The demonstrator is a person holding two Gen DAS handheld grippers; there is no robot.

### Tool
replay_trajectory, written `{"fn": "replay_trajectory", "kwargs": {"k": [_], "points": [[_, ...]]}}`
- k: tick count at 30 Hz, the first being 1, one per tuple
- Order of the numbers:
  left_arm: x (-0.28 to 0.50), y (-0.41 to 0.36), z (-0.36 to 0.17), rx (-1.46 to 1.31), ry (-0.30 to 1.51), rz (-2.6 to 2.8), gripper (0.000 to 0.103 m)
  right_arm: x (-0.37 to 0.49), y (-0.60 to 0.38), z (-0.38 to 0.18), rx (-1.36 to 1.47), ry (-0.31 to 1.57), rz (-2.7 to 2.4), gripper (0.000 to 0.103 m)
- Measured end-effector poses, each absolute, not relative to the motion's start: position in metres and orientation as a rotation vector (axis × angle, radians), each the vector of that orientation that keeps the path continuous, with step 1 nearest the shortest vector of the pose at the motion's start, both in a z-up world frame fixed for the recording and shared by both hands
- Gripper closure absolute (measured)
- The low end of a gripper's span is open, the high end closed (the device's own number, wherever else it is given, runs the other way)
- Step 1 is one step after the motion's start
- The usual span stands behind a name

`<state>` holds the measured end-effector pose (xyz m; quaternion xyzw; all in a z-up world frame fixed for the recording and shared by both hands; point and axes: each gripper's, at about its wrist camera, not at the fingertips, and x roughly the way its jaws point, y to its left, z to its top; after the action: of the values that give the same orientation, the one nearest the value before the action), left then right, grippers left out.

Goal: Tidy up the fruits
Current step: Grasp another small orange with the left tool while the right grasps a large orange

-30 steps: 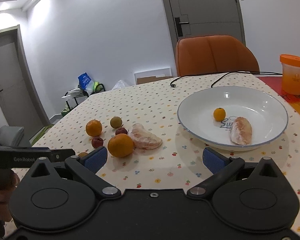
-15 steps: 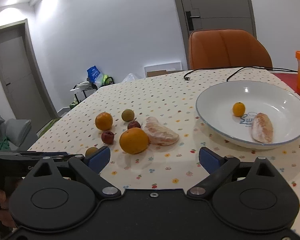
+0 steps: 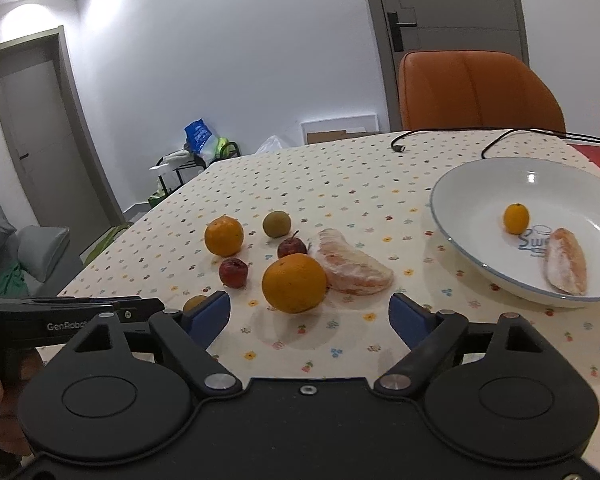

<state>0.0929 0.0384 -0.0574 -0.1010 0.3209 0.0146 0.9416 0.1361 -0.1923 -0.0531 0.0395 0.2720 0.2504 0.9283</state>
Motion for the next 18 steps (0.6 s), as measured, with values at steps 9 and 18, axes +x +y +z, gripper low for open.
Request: {"fn": "replay_trajectory", "kwargs": {"k": [9, 18], "points": [[0.094, 0.051, -0.058, -0.232, 0.640, 0.026, 0.080, 0.152, -0.169, -0.057, 0.062, 0.586, 0.502, 0.027], [0.105, 0.057, -0.053, -0.238, 0.640, 0.043, 0.080, 0.155, -0.165, -0.064, 0.082, 0.593, 0.493, 0.064]]}}
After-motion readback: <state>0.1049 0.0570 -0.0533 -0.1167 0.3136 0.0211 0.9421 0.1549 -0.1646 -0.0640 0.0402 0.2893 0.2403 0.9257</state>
